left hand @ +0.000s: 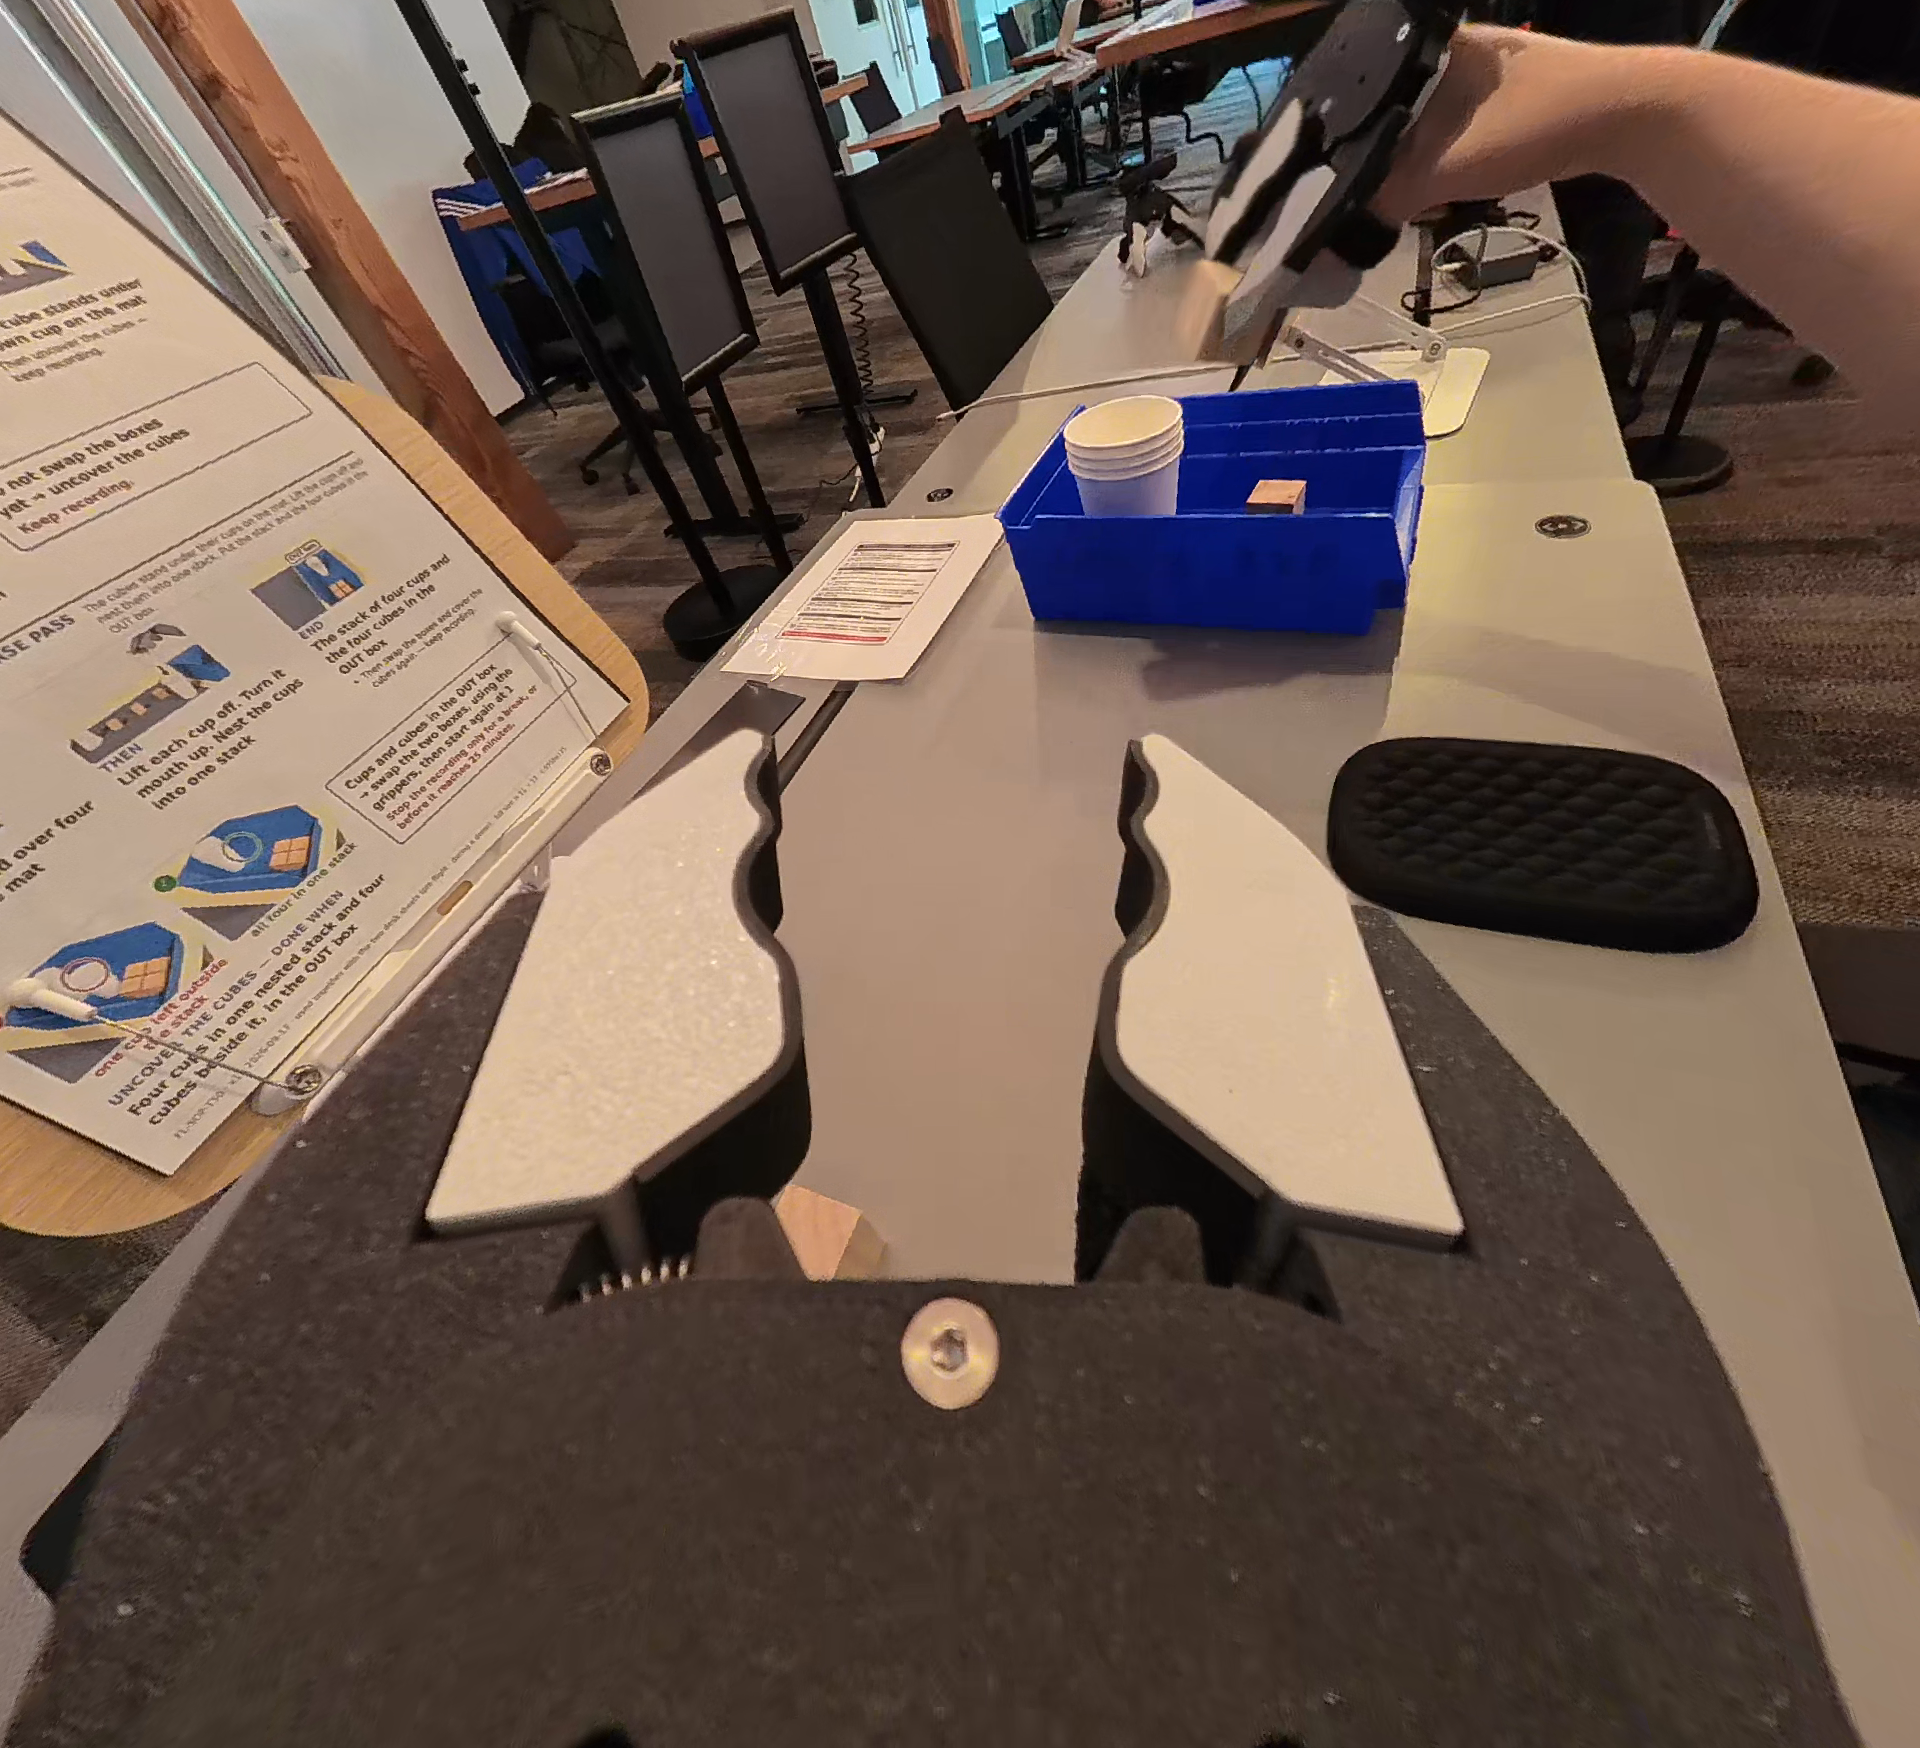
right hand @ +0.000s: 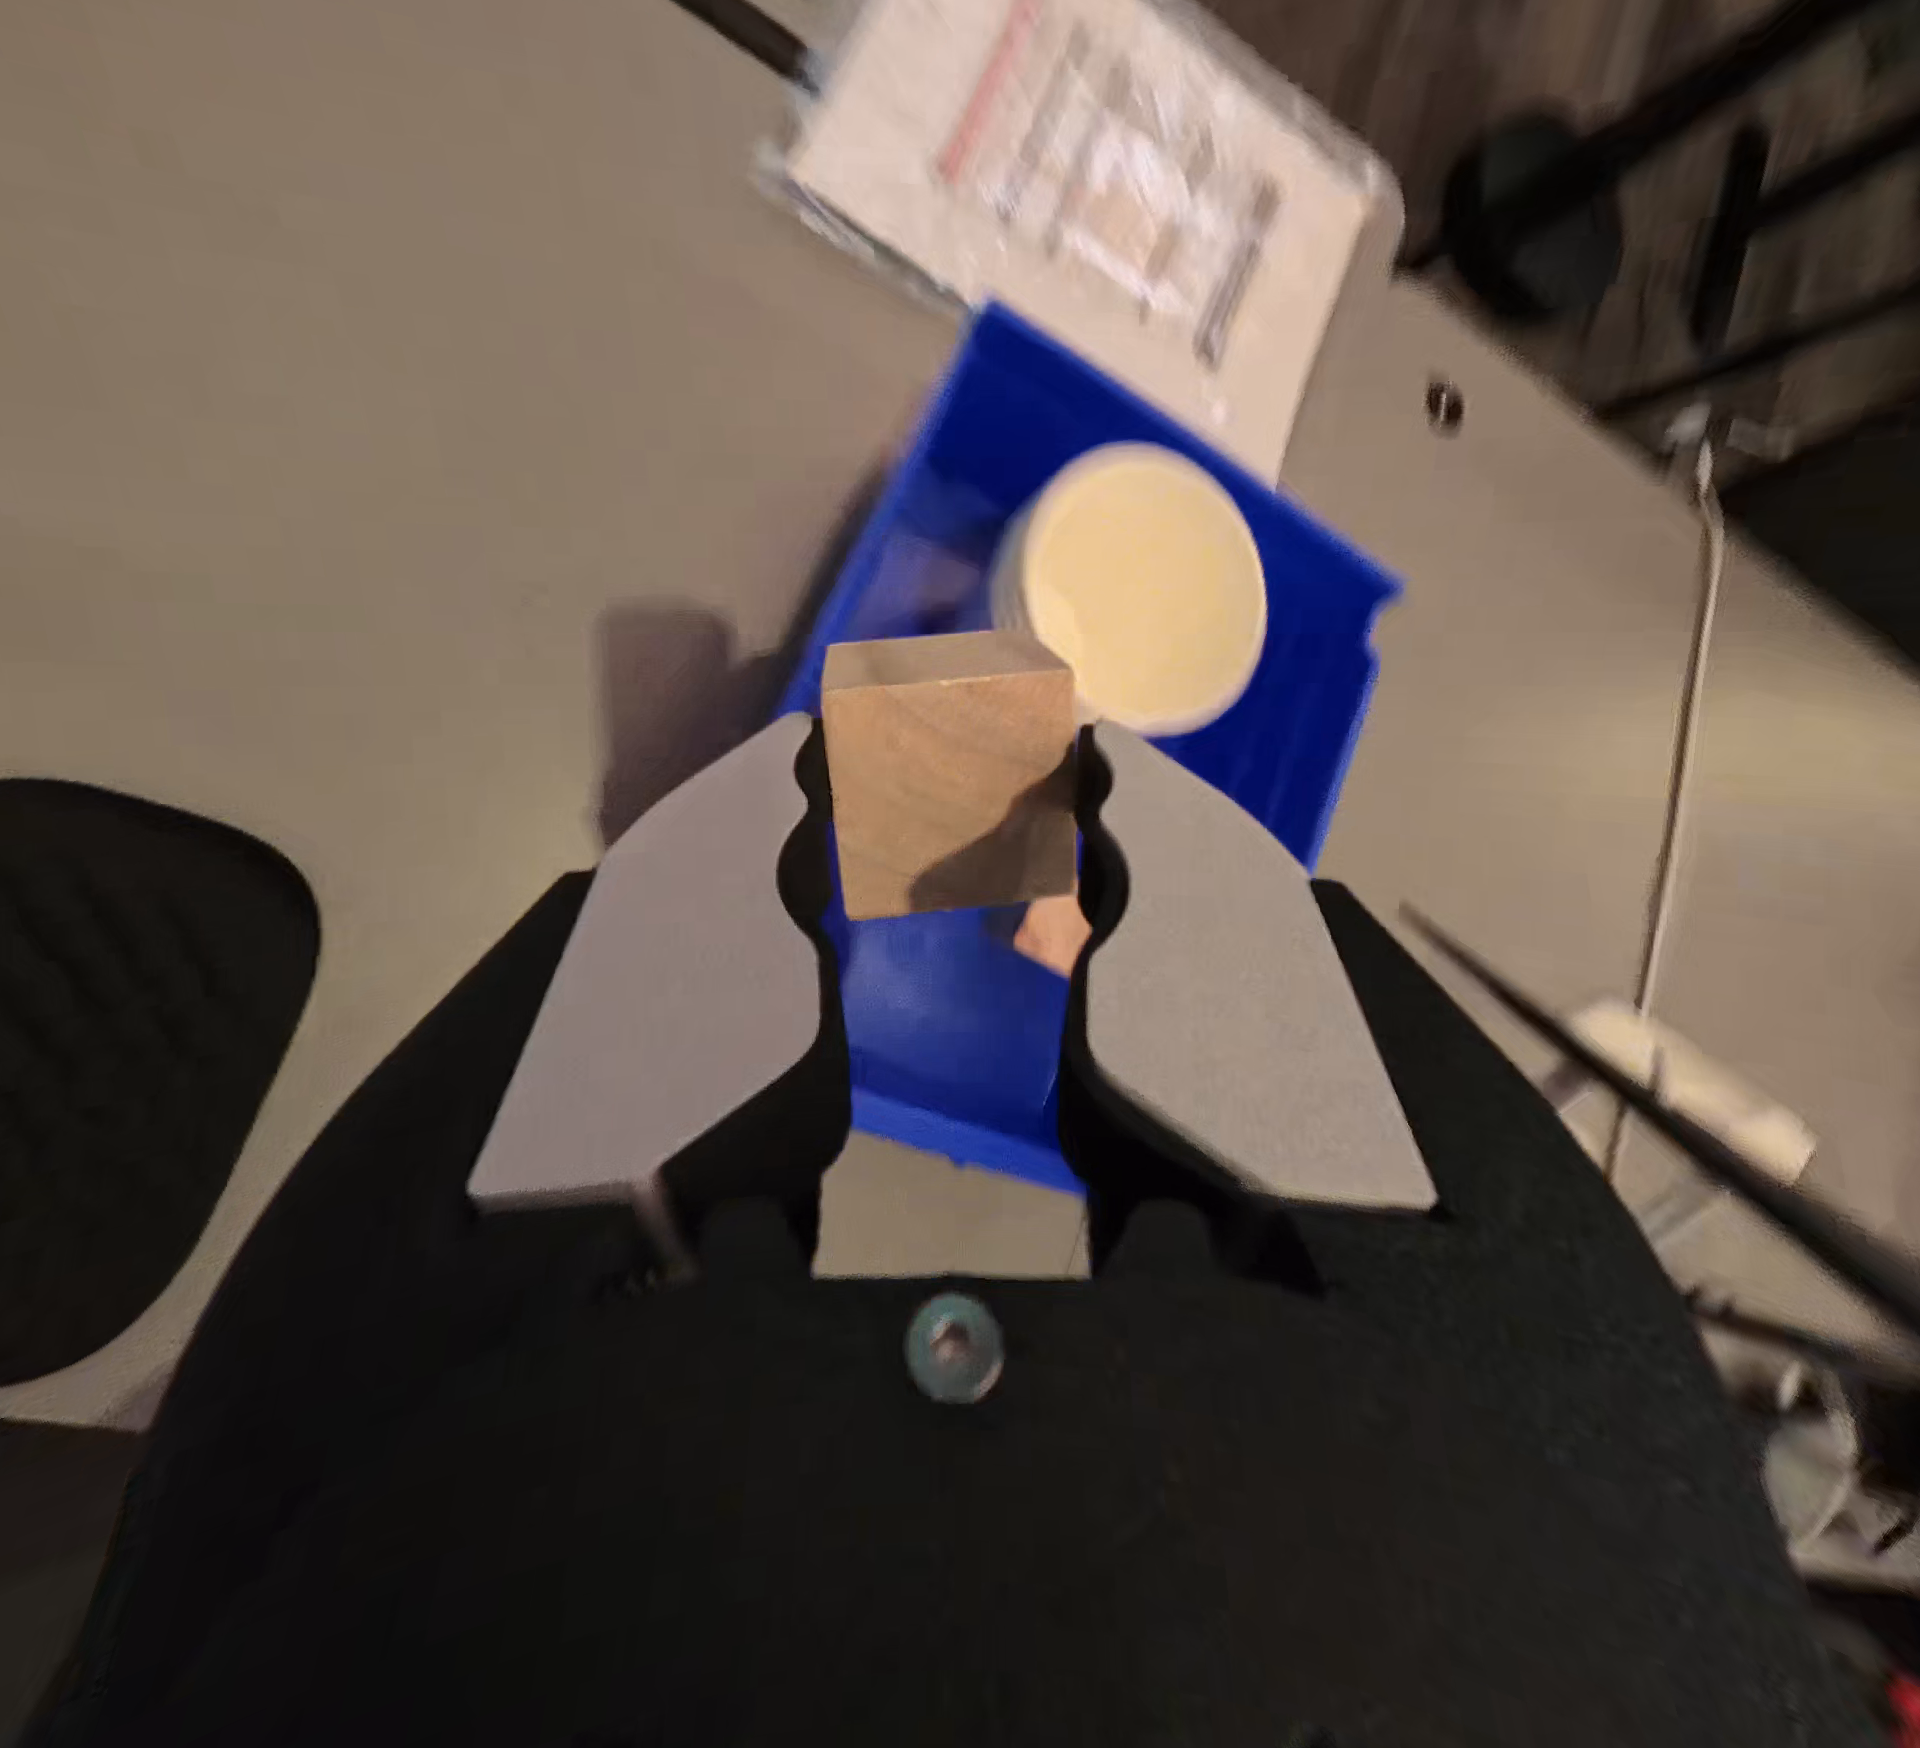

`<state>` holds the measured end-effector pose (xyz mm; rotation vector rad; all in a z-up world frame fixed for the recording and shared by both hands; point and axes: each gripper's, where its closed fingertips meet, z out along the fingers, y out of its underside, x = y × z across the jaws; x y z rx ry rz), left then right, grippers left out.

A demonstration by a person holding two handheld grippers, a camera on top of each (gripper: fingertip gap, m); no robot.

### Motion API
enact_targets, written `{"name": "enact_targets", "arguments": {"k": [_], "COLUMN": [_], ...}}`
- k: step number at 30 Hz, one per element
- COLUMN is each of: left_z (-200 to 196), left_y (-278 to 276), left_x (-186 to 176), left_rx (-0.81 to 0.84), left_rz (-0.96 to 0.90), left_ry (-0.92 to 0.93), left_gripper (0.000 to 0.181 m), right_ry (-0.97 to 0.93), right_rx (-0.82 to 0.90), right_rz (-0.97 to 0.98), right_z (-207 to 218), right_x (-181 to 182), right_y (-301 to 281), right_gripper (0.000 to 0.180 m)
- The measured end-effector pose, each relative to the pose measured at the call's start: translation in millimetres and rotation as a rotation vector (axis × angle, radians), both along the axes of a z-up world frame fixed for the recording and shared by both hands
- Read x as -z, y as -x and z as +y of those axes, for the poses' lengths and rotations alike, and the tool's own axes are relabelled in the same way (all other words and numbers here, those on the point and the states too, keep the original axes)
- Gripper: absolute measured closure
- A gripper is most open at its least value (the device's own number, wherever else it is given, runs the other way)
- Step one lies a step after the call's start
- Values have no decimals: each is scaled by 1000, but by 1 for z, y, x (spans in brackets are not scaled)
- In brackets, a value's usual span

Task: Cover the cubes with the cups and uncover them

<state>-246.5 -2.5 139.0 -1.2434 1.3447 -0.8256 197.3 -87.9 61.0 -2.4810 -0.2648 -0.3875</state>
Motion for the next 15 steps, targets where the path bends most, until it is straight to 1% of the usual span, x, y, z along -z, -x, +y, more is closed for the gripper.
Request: {"name": "enact_targets", "arguments": {"k": [3, 6, 9, 11, 15], "left_z": [0, -1, 1, 3, 7], "left_y": [-3, -4, -5, -5, -7], "left_x": [4, 6, 7, 7, 9], "left_rx": [-7, -10, -17, -23, -33], "left_rz": [21, 34, 38, 38, 42], "left_ry": [-13, -22, -24, -21, -13], "left_gripper": [119, 118, 118, 118, 119], "right_ry": [31, 74, 136, 170, 169], "right_rx": [167, 294, 399, 439, 434], "right_rz": [87, 173, 213, 243, 333], "right_z": [-27, -41, -52, -55, -49], "right_x": [36, 75, 108, 123, 139], "right_y": [-42, -66, -85, -91, -85], "right_gripper": [135, 135, 135, 135, 135]}}
